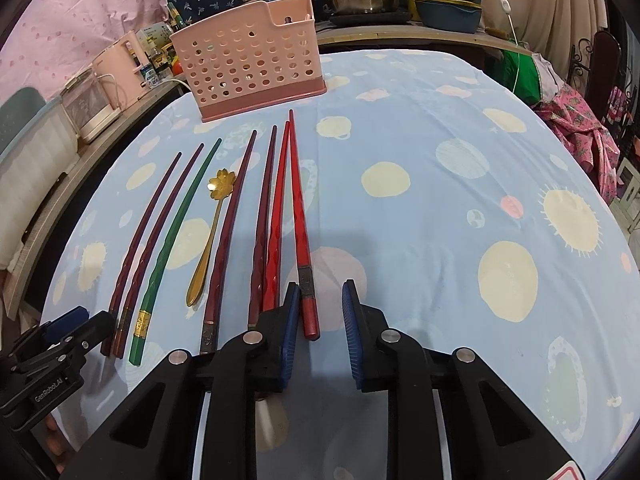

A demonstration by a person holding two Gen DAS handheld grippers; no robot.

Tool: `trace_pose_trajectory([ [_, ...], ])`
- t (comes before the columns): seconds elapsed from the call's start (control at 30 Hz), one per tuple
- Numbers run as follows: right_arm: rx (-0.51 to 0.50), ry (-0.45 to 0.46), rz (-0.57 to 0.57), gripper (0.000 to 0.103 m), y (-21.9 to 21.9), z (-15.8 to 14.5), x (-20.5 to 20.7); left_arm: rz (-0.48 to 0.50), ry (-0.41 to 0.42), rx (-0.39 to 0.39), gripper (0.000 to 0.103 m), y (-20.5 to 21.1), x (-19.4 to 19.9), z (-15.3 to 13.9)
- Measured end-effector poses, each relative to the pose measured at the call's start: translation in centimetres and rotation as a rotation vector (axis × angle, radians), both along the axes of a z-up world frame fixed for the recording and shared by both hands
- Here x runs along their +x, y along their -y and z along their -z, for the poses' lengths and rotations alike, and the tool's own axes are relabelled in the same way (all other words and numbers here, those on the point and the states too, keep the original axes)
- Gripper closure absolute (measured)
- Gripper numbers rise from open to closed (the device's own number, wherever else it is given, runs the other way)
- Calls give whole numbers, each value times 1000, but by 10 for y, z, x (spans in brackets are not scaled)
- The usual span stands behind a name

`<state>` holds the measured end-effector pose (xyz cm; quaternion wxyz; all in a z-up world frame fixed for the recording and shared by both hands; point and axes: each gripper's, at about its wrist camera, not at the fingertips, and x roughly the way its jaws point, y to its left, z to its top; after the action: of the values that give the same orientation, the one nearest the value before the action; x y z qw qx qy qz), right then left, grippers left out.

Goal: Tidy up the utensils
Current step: 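Grasp a dark-red chopstick with the left tool while the right tool grasps a red chopstick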

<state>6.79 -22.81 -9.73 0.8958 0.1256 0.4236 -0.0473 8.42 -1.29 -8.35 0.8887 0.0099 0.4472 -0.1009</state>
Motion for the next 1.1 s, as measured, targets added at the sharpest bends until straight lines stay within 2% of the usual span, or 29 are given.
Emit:
trace_pose_trajectory([
  [0.23, -3, 2, -6, 86, -1, 1, -1, 1, 5, -5, 69, -6, 0, 0],
  [0.37, 0, 2, -11, 94, -2, 1, -1, 4, 2, -18, 79, -7, 0, 0],
  [0.43, 1, 3, -12, 94, -2, 2, -2, 12, -1, -23, 86, -7, 0, 0],
  [0.6, 3, 4, -13, 94, -3, 2, -4, 24, -4, -33, 95, -6, -2, -1],
  [1.1, 37, 19, -19, 95, -1, -6, -18, 37, -19, -56, 96, -6, -12, -8],
])
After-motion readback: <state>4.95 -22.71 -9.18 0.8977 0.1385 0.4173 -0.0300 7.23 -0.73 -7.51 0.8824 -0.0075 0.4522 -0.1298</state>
